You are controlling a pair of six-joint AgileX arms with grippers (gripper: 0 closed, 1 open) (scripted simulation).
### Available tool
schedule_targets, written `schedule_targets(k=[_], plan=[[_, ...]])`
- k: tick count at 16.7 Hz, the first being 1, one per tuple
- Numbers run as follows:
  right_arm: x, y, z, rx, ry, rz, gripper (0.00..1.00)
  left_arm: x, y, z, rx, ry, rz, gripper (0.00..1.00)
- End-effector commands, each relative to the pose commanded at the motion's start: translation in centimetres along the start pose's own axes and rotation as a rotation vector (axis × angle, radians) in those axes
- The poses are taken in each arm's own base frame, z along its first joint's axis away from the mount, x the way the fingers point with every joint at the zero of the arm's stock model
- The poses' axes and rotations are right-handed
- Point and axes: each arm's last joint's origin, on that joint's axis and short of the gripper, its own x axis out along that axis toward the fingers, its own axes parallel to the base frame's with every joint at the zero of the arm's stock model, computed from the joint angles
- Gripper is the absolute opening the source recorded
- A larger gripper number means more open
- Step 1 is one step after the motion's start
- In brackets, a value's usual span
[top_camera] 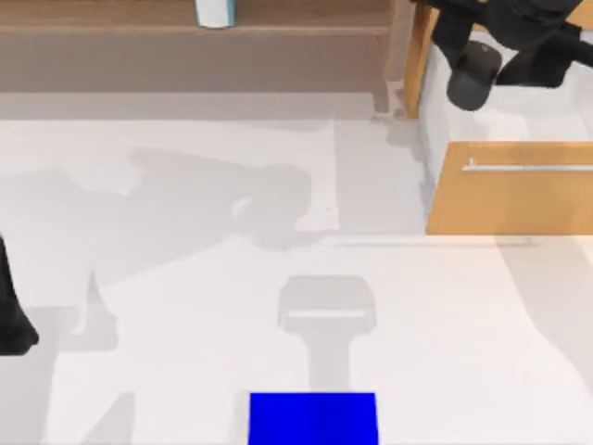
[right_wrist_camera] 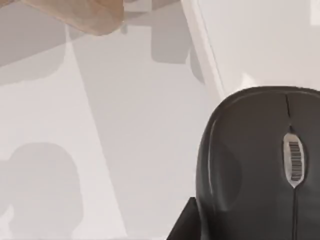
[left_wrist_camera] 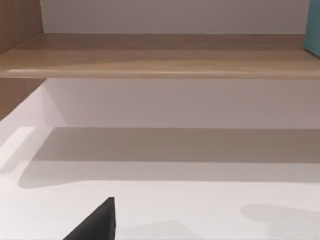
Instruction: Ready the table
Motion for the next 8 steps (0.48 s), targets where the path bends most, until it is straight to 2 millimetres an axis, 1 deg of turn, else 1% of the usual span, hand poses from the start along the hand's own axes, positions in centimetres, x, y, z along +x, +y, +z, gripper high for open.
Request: schedule_targets(k=[3, 6, 8], plan=[[-1.1, 3.1, -4.3, -0.031, 0.016, 0.063, 0.0, 0.0, 0.0, 0.0, 0.0, 0.0, 0.0, 1.0], [-1.0, 5.7, -9.6, -0.076, 0.074, 0.092, 0.0, 0.0, 0.0, 0.0, 0.0, 0.0, 0.0, 1.0], [-0.5, 6.9, -13.6, -0.114, 0.123, 0.09, 0.0, 0.0, 0.0, 0.0, 0.0, 0.0, 0.0, 1.0]])
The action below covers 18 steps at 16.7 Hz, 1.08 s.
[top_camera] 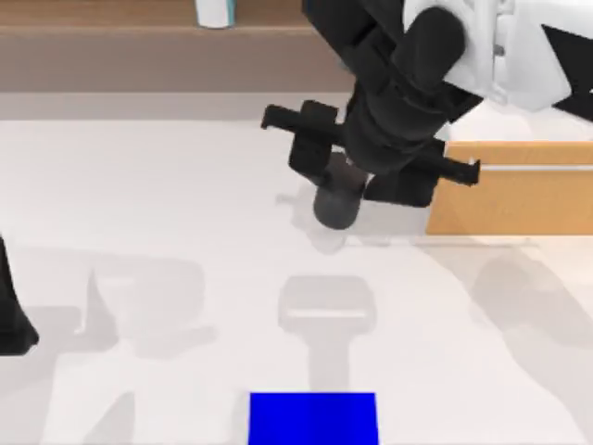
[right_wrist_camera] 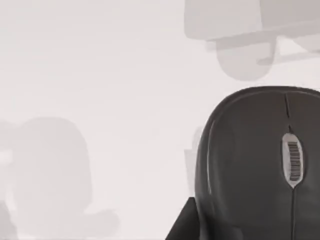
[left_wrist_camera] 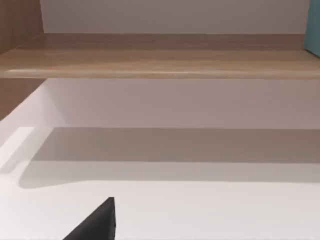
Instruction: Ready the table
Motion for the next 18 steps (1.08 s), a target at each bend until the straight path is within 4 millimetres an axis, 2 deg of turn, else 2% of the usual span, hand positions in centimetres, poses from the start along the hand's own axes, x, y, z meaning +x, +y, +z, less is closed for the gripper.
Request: schedule_targets(k=[4, 7, 10, 13, 18], plan=[[2.6, 1.8, -7.6, -0.08, 0.098, -0.049, 0.0, 0.0, 0.0, 0.0, 0.0, 0.0, 0.0, 1.0], [4.4, 1.7, -12.5, -0.137, 0.151, -0.113, 0.0, 0.0, 0.0, 0.0, 0.0, 0.0, 0.0, 1.0], [5.7, 1.0, -16.2, -0.184, 0.182, -0.178, 0.0, 0.0, 0.0, 0.0, 0.0, 0.0, 0.0, 1.0], [6.5, 0.3, -18.1, -0.211, 0.194, -0.22, 0.0, 0.0, 0.0, 0.0, 0.0, 0.0, 0.0, 1.0], [6.6, 0.2, -18.3, -0.215, 0.195, -0.227, 0.0, 0.0, 0.0, 0.0, 0.0, 0.0, 0.0, 1.0]])
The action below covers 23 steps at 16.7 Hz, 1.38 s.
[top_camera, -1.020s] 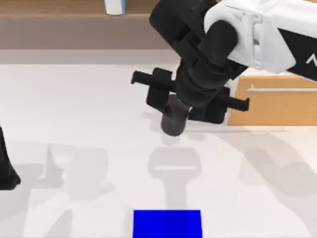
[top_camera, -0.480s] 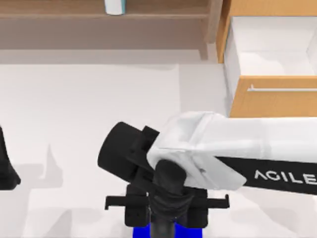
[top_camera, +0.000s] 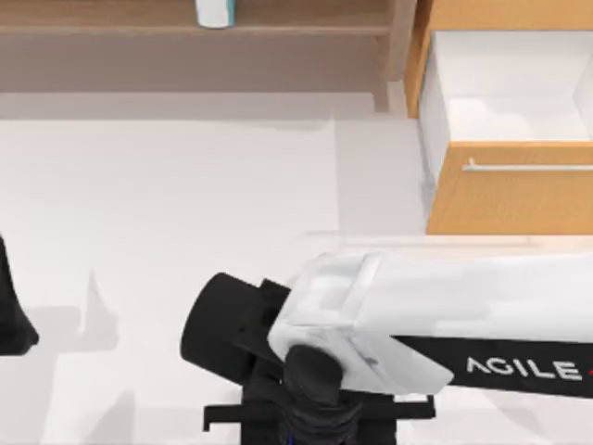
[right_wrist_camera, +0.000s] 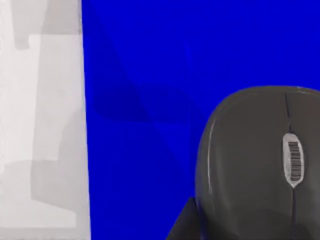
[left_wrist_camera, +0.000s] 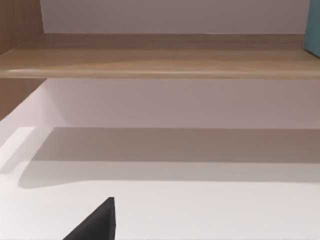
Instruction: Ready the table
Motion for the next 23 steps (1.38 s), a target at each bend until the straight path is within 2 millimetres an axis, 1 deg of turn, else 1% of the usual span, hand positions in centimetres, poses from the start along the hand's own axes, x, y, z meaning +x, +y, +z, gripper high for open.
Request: schedule_targets(k=[7, 18, 23], plan=[[-0.6, 0.1, 0.3, 0.007, -0.01, 0.025, 0.0, 0.0, 0.0, 0.0, 0.0, 0.0, 0.0, 1.0], [-2.7, 0.6, 0.8, 0.012, -0.055, 0.114, 0.0, 0.0, 0.0, 0.0, 0.0, 0.0, 0.0, 1.0], [-2.9, 0.7, 0.8, 0.012, -0.063, 0.125, 0.0, 0.0, 0.0, 0.0, 0.0, 0.0, 0.0, 1.0]])
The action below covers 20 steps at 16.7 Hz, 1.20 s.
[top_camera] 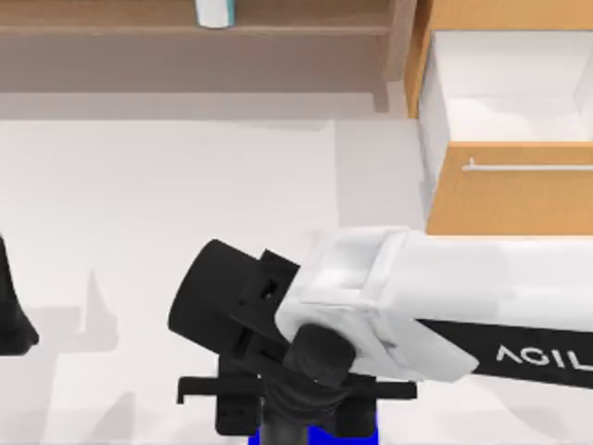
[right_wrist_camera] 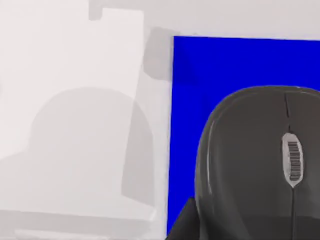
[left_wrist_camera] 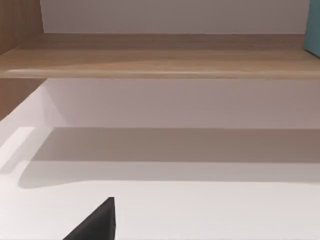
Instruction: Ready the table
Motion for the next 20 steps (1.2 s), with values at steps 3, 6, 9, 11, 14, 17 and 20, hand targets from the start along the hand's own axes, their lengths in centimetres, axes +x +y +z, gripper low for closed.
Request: schedule_targets(k=[3, 6, 9, 11, 14, 17, 20], plan=[[0.5, -0.1, -0.1, -0.002, 0.006, -0.015, 0.0, 0.0, 0.0, 0.0, 0.0, 0.0, 0.0, 1.0], [1.5, -0.4, -0.4, -0.005, 0.023, -0.049, 0.0, 0.0, 0.0, 0.0, 0.0, 0.0, 0.0, 1.0], [3.2, -0.9, -0.8, -0.01, 0.051, -0.104, 0.0, 0.0, 0.0, 0.0, 0.0, 0.0, 0.0, 1.0], [3.8, -1.2, -1.0, -0.012, 0.063, -0.125, 0.0, 0.0, 0.0, 0.0, 0.0, 0.0, 0.0, 1.0], [3.8, -1.2, -1.0, -0.012, 0.063, -0.125, 0.0, 0.0, 0.0, 0.0, 0.0, 0.0, 0.0, 1.0], [3.8, -1.2, -1.0, -0.012, 0.063, -0.125, 0.15, 0.0, 0.0, 0.0, 0.0, 0.0, 0.0, 1.0], [3.8, -1.2, -1.0, -0.012, 0.063, -0.125, 0.38, 0.0, 0.0, 0.0, 0.0, 0.0, 0.0, 1.0]])
